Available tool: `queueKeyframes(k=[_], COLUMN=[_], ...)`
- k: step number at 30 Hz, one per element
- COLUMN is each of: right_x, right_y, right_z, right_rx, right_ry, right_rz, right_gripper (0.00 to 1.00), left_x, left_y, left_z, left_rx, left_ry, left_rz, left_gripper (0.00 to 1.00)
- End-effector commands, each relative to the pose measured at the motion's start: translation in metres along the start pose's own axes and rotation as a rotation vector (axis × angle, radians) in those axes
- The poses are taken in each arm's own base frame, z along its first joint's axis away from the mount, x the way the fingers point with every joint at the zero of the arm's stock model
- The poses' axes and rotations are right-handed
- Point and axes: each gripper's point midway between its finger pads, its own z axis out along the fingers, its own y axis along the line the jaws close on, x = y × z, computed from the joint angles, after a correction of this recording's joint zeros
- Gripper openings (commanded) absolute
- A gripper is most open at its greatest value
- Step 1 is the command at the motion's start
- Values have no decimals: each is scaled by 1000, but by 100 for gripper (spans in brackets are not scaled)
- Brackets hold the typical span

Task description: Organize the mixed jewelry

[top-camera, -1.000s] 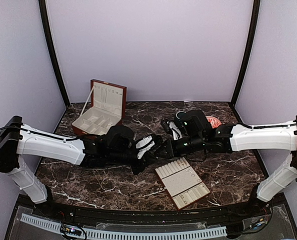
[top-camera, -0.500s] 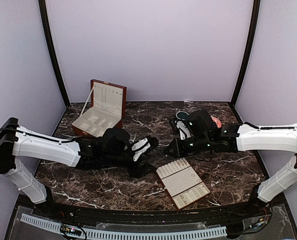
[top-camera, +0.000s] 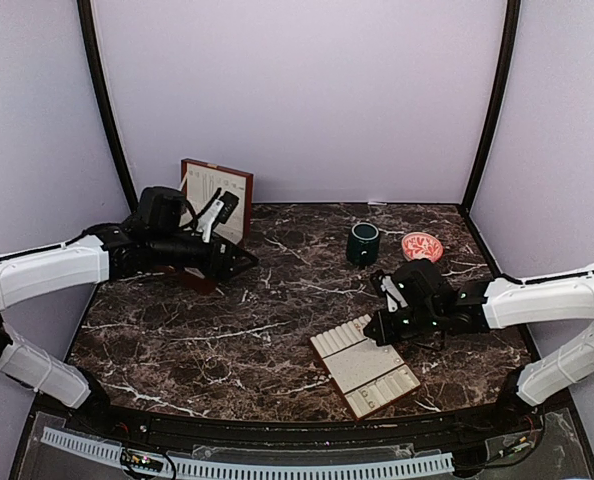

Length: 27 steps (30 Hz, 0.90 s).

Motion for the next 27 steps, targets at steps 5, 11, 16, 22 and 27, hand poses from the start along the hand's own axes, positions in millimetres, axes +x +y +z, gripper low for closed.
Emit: queueKeyframes(k=[5, 11, 16, 22, 27], right_x=[-4, 6, 9, 12, 12], right_y=[-14, -24, -29, -31, -28], right_z=[-3, -3, -1, 2, 4], right_rx=[31, 52, 68, 68, 50], right_ry=[-91, -95, -94, -93, -99], right_rz=[-19, -17, -13, -15, -12], right_gripper=[0, 0, 0, 0, 0], left_x=[-16, -15, -11, -11, -10], left_y=[67, 86, 86, 85, 85], left_z=[-50, -63, -63, -61, -60], left_rx=[-102, -165, -164, -150, -148], left_ry=[-53, -86, -81, -82, -82], left_rz=[-145, -144, -149, -153, -155], left_gripper=[64, 64, 64, 64, 64])
